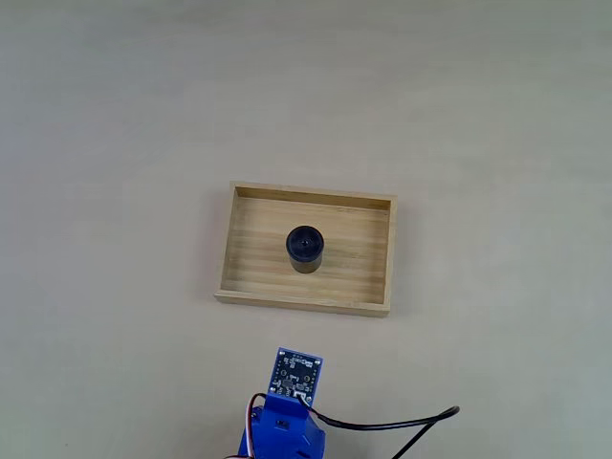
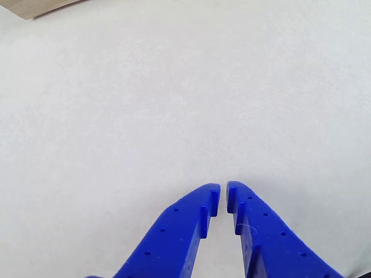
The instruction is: Place the black cylinder in the wooden box then return to rest.
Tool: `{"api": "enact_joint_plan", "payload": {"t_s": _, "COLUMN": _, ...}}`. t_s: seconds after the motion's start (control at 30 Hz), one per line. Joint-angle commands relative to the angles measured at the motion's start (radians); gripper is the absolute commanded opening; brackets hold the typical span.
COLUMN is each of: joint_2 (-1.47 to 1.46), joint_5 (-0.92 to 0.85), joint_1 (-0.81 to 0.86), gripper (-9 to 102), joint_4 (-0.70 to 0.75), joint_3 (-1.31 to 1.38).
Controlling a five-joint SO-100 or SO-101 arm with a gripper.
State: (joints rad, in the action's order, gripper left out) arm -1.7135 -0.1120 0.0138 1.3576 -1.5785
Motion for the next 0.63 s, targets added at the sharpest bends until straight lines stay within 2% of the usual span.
{"api": "enact_joint_plan", "payload": {"t_s": 0.0, "joint_2": -0.003, "joint_5": -0.006, "joint_1": -0.012, "gripper": 0, "joint_4": 0.005, "joint_3": -0.031}}
{"api": "enact_joint_plan", "payload": {"t_s": 0.6, "joint_2": -0.011, "joint_5": -0.006, "joint_1": 0.006, "gripper": 0, "joint_4": 0.005, "joint_3": -0.031}}
